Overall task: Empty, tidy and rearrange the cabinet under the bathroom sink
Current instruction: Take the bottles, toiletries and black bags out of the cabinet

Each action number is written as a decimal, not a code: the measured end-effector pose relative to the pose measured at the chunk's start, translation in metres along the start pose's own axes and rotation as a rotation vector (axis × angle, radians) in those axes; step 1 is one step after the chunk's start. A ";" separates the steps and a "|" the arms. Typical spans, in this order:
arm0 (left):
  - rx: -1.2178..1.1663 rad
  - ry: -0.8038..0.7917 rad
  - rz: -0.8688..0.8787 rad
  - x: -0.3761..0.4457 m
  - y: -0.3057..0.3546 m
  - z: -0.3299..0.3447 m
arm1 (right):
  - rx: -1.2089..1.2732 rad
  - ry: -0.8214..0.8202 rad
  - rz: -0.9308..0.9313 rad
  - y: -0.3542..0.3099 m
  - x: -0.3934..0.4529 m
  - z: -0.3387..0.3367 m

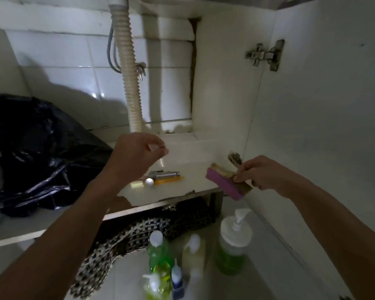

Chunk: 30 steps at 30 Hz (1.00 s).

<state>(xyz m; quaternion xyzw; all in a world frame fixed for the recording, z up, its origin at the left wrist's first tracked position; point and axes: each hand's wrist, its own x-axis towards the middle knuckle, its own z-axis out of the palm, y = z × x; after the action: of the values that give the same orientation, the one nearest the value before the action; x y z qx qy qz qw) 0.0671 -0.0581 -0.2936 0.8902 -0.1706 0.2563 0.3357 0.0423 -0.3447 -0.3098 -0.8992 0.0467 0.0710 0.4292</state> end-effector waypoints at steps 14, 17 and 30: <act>0.284 -0.839 -0.152 -0.069 0.067 0.029 | -0.682 -0.681 0.215 0.106 0.008 0.059; 0.236 -1.070 -0.231 -0.091 0.063 0.049 | -0.852 -0.669 0.152 0.113 0.003 0.070; 0.297 -1.470 -0.301 -0.185 0.032 0.140 | -0.979 -0.625 0.130 0.173 -0.002 0.114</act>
<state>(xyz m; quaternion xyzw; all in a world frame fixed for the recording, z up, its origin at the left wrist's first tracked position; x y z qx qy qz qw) -0.0504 -0.1524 -0.4729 0.8813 -0.1908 -0.4300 0.0439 0.0053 -0.3644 -0.5129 -0.9244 -0.0653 0.3726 -0.0480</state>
